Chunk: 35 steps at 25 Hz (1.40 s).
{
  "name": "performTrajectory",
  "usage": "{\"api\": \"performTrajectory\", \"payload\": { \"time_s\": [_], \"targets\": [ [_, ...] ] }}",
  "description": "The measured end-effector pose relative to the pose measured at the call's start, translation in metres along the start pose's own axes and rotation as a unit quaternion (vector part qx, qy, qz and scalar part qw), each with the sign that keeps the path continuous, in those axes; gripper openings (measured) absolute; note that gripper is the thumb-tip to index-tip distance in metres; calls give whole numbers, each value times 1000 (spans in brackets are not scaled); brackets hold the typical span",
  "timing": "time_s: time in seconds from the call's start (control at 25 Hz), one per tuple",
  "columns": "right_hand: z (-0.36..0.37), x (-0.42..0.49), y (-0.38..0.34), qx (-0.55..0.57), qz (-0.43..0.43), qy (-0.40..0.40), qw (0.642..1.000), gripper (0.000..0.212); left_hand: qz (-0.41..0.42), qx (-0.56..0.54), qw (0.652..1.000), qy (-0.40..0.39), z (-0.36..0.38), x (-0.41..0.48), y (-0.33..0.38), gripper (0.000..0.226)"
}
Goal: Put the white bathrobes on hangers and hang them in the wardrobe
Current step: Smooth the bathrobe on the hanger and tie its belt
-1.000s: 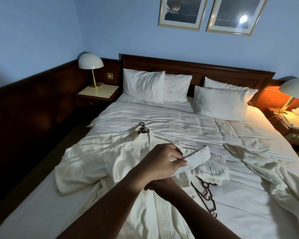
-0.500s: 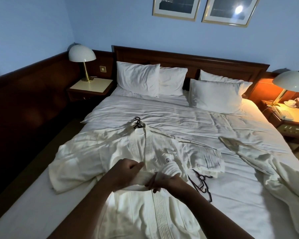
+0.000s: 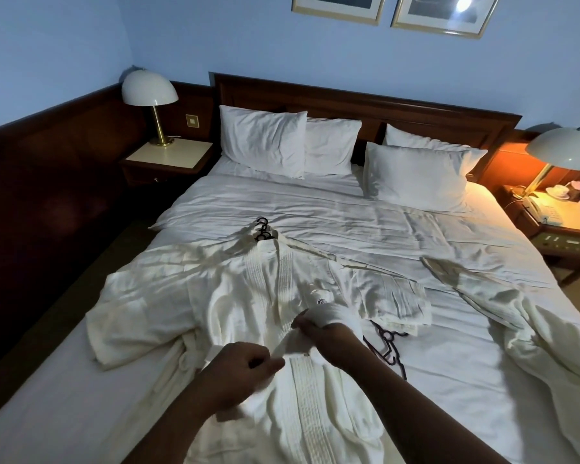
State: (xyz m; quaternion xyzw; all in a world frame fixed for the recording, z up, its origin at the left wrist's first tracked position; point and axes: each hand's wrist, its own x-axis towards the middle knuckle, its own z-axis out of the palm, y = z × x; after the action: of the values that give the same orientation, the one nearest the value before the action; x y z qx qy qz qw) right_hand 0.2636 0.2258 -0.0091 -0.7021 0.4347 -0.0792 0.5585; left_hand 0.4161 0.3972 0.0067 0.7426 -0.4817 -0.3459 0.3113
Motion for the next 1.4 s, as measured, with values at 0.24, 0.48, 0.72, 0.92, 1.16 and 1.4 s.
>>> {"api": "performTrajectory", "payload": {
  "time_s": [0.24, 0.48, 0.72, 0.92, 1.16, 1.4],
  "targets": [
    [-22, -1, -23, 61, -10, -49, 997, 33, 40, 31, 997, 54, 7, 24, -3, 23],
    [-33, -7, -24, 77, -78, -152, 982, 12, 51, 9, 999, 12, -1, 35, -10, 40],
    [-22, -2, -32, 39, -69, -183, 980, 11, 15, 69, 986, -149, -3, 51, -29, 19],
    [-14, 7, -38, -139, -38, -229, 963, 27, 11, 79, 994, -73, -1, 60, -29, 24],
    [25, 3, 13, -486, -209, -149, 835, 24, -26, 31, 998, -39, -6, 63, -36, 11],
    [51, 1, 68, -465, -182, -41, 866, 39, -109, -142, 969, -167, -10, 57, -37, 43]
  ]
}}
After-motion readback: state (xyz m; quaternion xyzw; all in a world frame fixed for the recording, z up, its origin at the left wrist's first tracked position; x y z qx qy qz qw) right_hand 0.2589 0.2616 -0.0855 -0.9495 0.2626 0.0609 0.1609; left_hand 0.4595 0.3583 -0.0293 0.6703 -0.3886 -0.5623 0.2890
